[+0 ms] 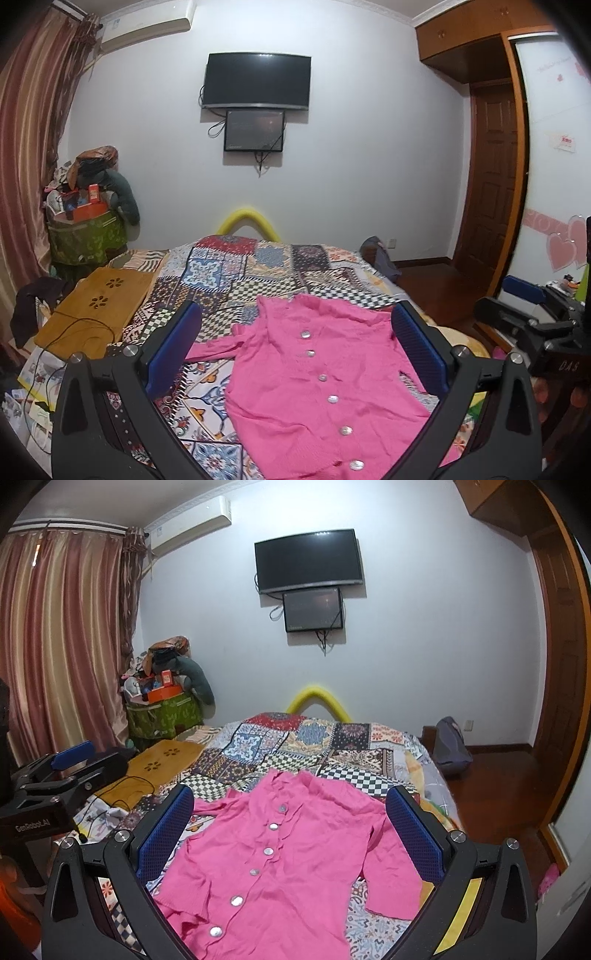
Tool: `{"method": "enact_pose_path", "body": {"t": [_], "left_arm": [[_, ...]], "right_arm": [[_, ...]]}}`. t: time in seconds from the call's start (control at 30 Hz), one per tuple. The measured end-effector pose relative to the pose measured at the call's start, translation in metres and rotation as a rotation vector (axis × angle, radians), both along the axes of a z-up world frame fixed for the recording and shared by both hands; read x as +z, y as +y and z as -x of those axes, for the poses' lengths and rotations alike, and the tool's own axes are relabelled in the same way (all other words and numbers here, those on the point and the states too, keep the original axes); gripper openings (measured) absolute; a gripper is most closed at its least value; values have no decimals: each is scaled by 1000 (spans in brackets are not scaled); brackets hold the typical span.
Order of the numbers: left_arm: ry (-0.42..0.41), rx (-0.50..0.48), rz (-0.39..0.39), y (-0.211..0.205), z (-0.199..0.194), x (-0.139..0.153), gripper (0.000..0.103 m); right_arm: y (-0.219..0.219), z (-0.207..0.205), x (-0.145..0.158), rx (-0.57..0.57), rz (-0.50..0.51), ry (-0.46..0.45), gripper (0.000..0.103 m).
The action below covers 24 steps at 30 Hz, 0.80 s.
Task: Fold small clothes
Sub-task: 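Grasp the cardigan sleeve with the left gripper and lift it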
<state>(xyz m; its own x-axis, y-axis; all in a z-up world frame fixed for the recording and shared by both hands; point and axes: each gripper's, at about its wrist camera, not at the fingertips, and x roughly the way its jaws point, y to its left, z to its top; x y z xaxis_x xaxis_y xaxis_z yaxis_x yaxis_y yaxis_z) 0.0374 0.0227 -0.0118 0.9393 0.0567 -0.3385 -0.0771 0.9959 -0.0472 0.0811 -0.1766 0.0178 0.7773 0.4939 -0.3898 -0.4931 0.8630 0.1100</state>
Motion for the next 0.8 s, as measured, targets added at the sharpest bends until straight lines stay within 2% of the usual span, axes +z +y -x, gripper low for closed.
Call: {"method": "enact_pose_path", "body": {"t": [0.23,0.3,0.37,0.5,0.53,0.57,0.67,0.8], "left_arm": [[56,82,-32,38,-45,-15,103],[90,103,-27,52,-61,-22,103],[142,113,-13,68,-78,-31,103],[241,162,28,105,-110,-56,103],[262,172,40,113,-116,-62,103],[283,184,52,121,-122,-68,100],[356,227,95,148,-138,-91,92],[466,260,197,183,-153,-126,82]], "right_arm": [[8,-42,-7,2,33,46,103],[12,-50,-9,8,42,52,99],[15,-60,-13,19,50,72,89],[23,-82,-24,34,77,111,79],[25,-87,-28,37,85,120,74],[26,-93,-31,41,91,129,69],[31,-111,-44,55,119,163,63],[36,-136,-63,64,148,219,60]]}}
